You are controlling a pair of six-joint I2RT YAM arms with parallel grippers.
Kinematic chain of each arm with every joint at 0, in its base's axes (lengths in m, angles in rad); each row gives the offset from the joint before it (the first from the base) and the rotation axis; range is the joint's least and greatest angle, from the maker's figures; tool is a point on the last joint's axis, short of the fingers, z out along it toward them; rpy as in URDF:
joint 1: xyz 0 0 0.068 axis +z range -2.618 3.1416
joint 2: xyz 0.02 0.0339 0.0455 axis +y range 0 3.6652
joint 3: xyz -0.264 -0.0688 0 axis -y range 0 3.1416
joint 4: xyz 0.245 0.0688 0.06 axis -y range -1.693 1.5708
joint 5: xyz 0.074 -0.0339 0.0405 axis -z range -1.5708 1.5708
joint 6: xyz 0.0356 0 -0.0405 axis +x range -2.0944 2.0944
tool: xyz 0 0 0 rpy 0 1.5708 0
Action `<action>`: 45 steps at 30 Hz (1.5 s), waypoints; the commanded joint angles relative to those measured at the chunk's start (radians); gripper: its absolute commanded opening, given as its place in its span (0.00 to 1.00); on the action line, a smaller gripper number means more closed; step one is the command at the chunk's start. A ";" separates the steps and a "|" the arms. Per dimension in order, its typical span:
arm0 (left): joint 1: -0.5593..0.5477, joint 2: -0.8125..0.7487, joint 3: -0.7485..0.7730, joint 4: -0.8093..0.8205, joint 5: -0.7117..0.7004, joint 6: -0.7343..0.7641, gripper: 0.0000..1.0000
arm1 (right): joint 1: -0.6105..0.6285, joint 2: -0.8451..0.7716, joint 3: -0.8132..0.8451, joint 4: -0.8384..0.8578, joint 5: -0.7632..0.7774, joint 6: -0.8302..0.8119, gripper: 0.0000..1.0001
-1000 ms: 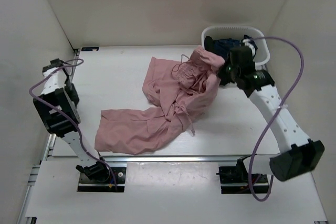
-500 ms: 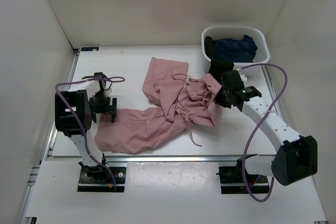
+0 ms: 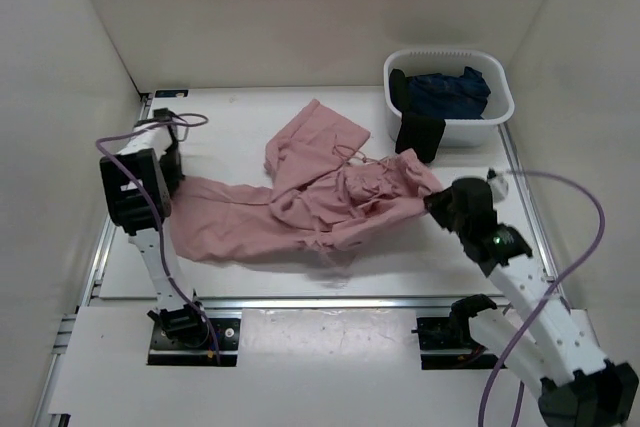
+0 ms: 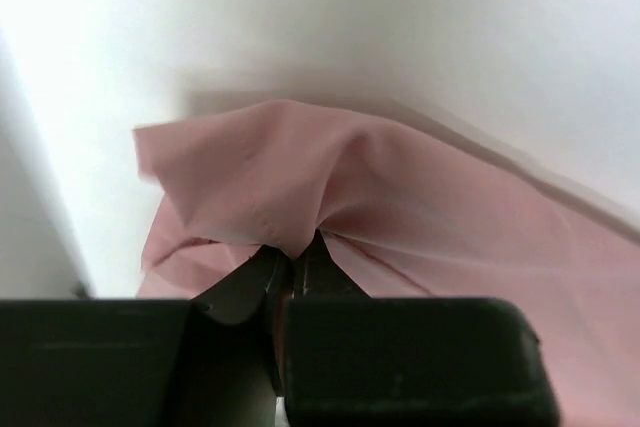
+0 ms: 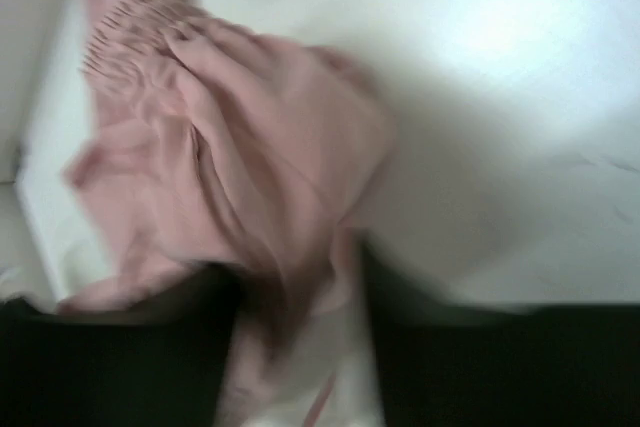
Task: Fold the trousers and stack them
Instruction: Flatten the trousers out
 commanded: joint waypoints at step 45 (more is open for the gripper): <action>0.424 -0.139 -0.390 0.141 0.041 -0.002 0.26 | -0.036 0.902 0.390 -0.167 -0.136 -0.222 0.38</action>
